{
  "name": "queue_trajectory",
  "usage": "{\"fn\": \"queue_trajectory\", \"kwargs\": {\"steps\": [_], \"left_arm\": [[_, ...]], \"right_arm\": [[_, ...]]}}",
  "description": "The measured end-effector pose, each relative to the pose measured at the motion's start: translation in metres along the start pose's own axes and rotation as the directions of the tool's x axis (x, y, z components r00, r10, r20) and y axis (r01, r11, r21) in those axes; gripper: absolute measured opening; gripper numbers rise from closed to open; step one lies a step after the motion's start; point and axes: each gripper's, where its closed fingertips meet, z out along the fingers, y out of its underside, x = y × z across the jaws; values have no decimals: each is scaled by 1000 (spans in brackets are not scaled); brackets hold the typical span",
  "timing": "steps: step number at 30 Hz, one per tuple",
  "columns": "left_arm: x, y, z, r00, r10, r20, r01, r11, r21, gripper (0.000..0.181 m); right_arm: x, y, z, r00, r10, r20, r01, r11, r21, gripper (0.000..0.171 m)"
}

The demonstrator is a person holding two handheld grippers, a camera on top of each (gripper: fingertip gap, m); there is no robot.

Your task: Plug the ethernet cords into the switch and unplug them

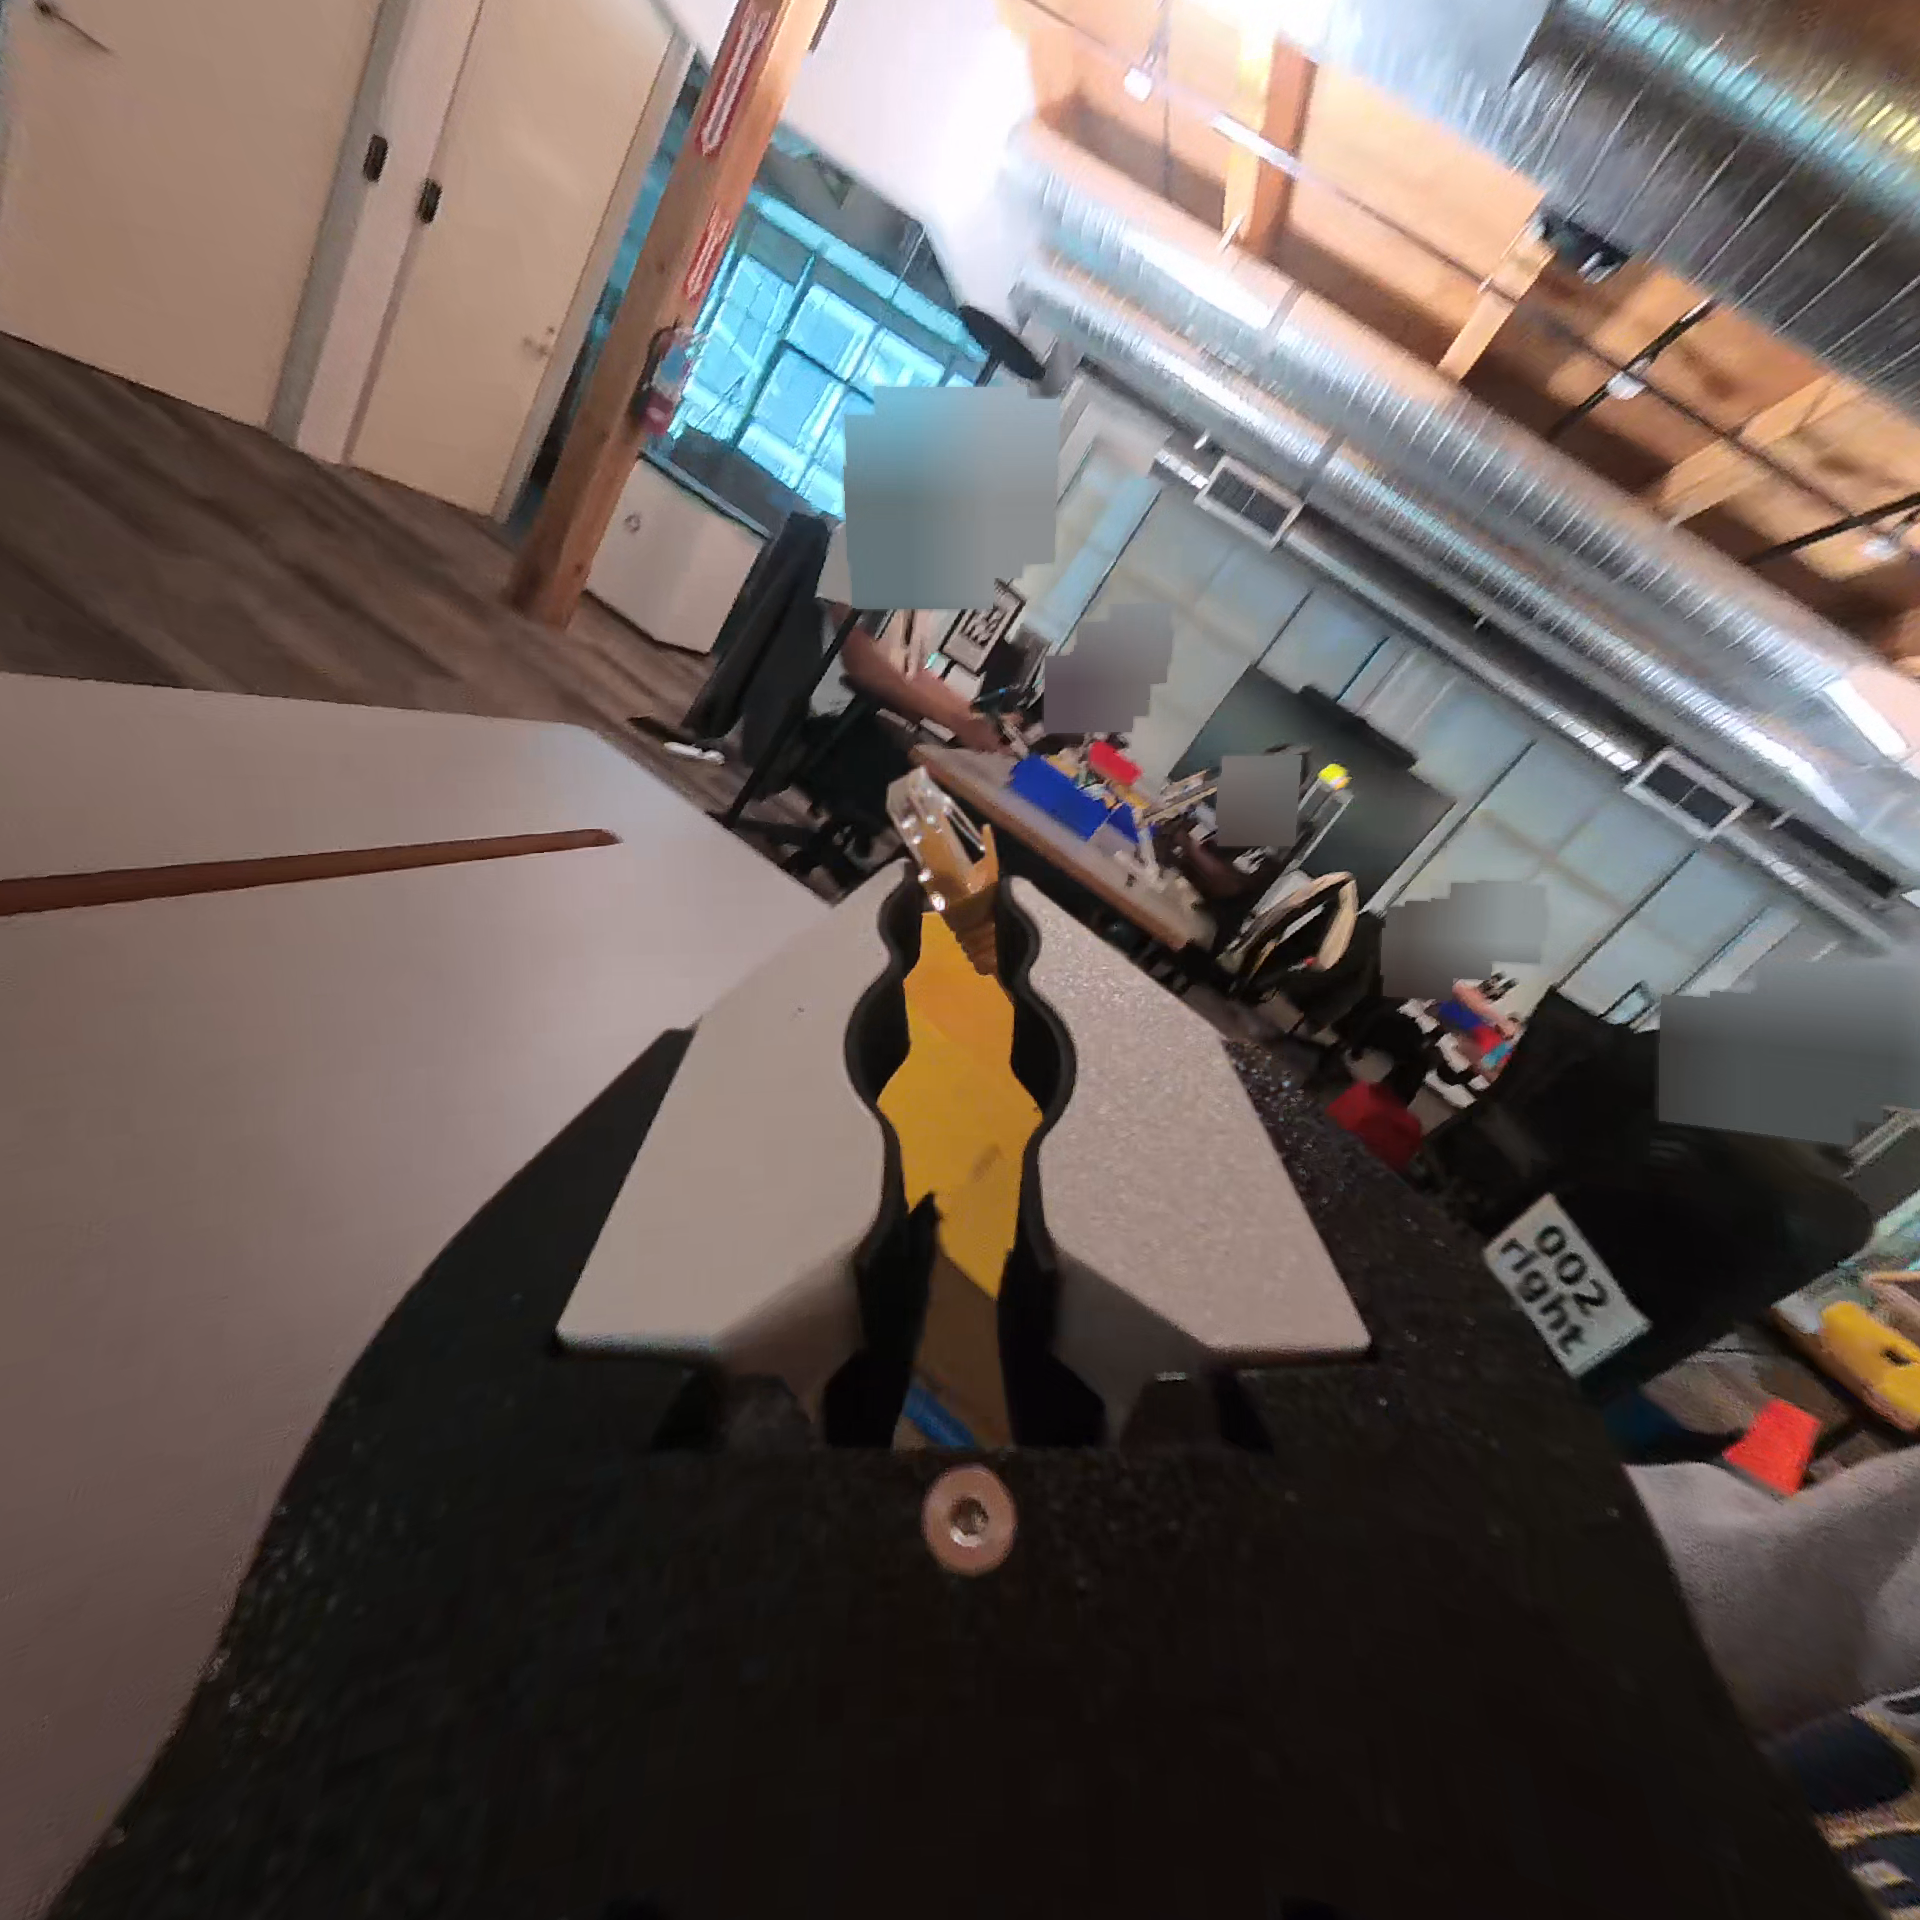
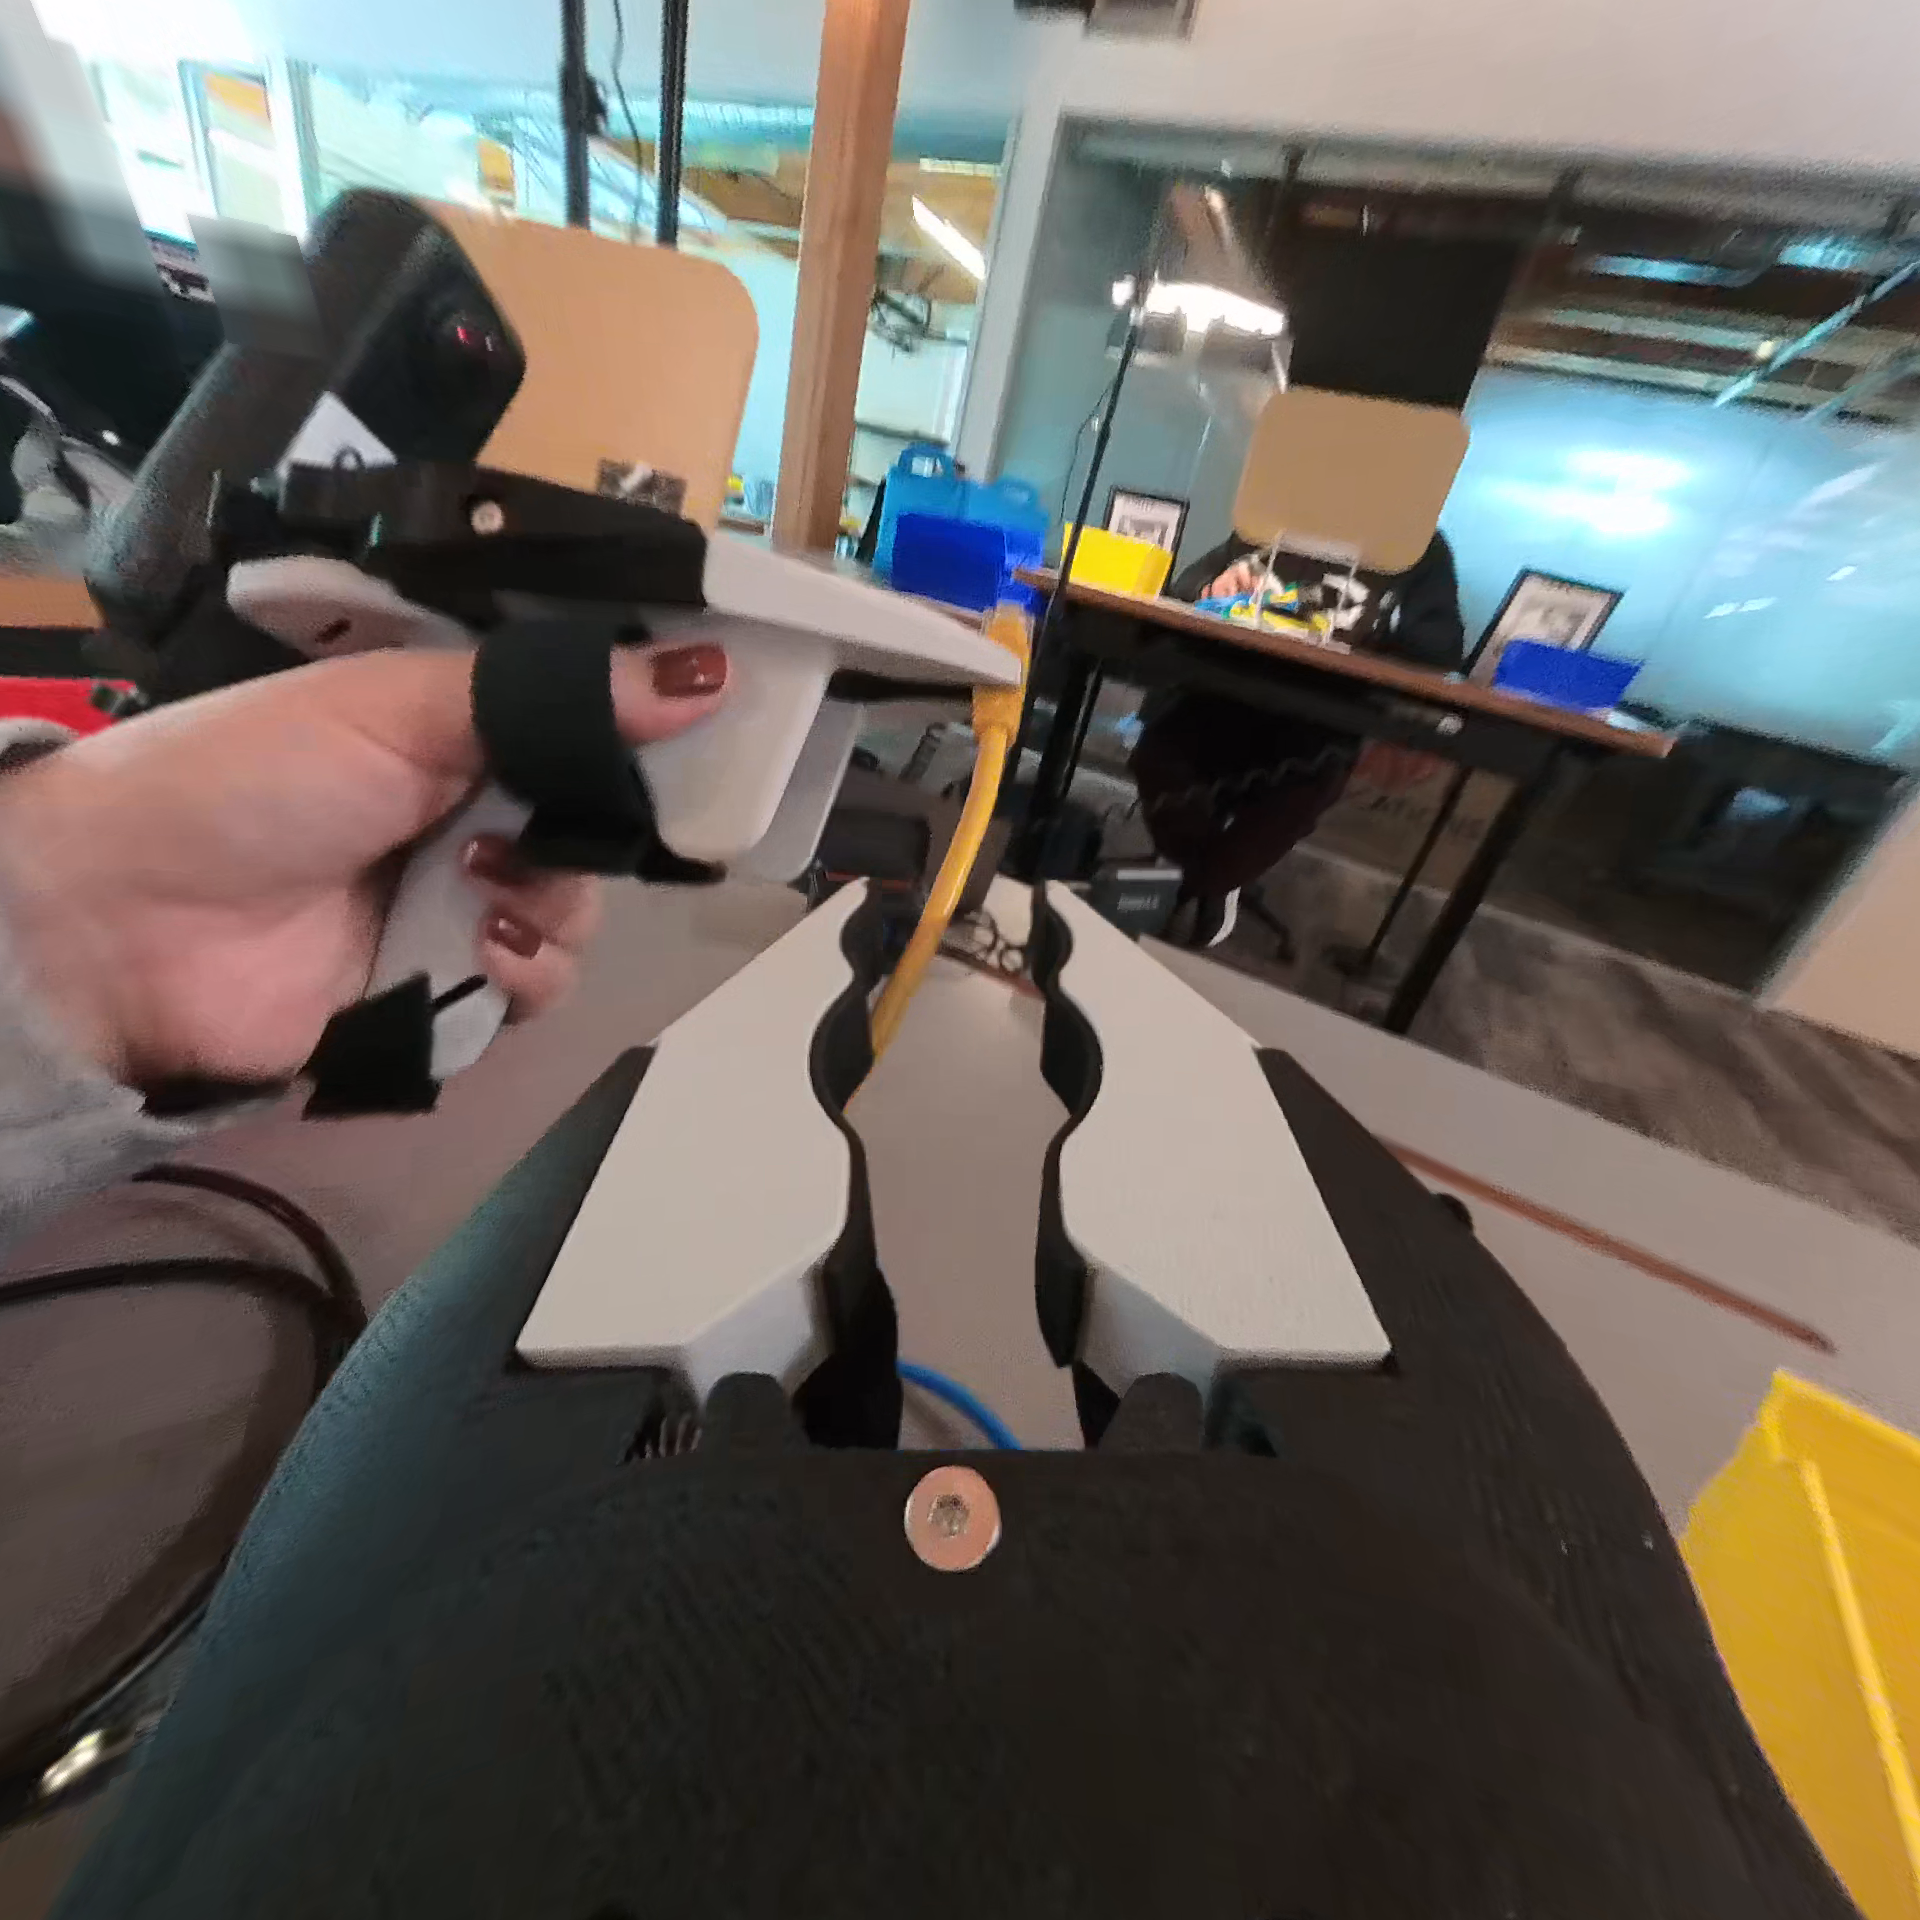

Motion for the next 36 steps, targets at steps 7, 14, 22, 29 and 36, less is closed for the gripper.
{"fn": "queue_trajectory", "kwargs": {"steps": [7, 14, 22, 29, 36], "left_arm": [[20, 7, -15, 979, -180, -99, 188, 979, 83, 10], [35, 14, -19, 939, -291, -182, 314, 943, 113, 10], [39, 39, -36, 954, -248, -170, 252, 968, -2, 10], [26, 90, -73, 986, 154, -67, -167, 945, -282, 65], [-19, 180, -120, 739, 540, -402, -629, 342, -698, 87]], "right_arm": [[-10, -19, -10, 994, -106, 15, 105, 993, 58, 21], [-17, -21, -15, 986, -157, 53, 156, 987, 30, 8], [-17, -7, -29, 965, -24, 262, 63, 988, -142, 3], [-9, 11, -72, 900, 146, 410, 7, 937, -350, 3], [-29, 53, -116, 767, 408, 496, 2, 771, -637, 3]]}}
